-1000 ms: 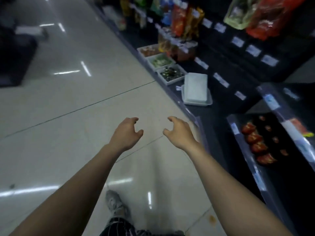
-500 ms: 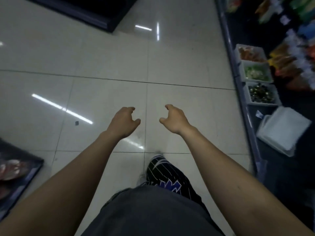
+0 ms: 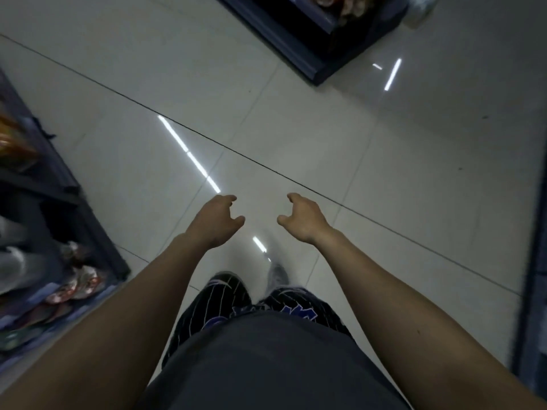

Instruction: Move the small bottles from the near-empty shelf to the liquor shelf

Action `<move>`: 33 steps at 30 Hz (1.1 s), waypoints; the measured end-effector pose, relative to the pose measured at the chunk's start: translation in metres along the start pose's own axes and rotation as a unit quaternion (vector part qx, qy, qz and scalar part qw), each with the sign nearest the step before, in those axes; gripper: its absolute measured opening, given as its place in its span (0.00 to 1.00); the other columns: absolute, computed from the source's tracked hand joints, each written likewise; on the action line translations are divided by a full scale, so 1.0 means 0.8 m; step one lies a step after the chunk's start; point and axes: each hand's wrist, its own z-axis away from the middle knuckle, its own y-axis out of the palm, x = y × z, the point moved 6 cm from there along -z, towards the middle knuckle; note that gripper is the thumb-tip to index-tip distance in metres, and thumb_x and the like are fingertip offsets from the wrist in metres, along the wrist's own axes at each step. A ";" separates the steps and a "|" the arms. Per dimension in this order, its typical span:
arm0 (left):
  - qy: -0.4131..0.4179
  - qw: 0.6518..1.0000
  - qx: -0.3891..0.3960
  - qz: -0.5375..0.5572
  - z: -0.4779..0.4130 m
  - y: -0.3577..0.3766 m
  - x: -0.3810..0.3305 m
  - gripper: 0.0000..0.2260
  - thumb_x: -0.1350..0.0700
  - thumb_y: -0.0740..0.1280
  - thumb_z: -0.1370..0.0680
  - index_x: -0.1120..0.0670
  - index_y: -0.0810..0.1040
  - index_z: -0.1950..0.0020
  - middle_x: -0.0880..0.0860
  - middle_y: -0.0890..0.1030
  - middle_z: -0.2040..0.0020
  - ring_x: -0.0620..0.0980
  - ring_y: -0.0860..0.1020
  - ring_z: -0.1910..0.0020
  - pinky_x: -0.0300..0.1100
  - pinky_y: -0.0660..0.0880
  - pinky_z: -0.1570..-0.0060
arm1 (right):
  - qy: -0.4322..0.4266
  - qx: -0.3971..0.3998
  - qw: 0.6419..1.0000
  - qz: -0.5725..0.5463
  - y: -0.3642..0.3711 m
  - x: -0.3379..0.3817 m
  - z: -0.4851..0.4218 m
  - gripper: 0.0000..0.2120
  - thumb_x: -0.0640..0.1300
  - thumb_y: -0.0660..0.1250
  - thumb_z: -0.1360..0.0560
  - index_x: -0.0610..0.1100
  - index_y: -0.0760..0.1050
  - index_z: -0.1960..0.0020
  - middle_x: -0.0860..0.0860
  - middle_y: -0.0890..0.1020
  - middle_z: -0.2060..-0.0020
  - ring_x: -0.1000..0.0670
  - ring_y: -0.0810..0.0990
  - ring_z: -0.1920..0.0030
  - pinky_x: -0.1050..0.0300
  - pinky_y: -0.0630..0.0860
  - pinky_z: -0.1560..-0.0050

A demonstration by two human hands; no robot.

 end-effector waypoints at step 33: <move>0.060 0.994 -0.002 -0.094 -0.979 -0.793 0.168 0.31 0.41 0.67 0.23 0.56 0.69 0.24 0.58 0.72 0.28 0.57 0.73 0.32 0.52 0.71 0.36 | -0.009 -0.025 0.996 -0.083 -0.322 0.682 -1.000 0.36 0.57 0.67 0.22 0.42 0.62 0.21 0.44 0.73 0.27 0.43 0.72 0.29 0.58 0.67 0.41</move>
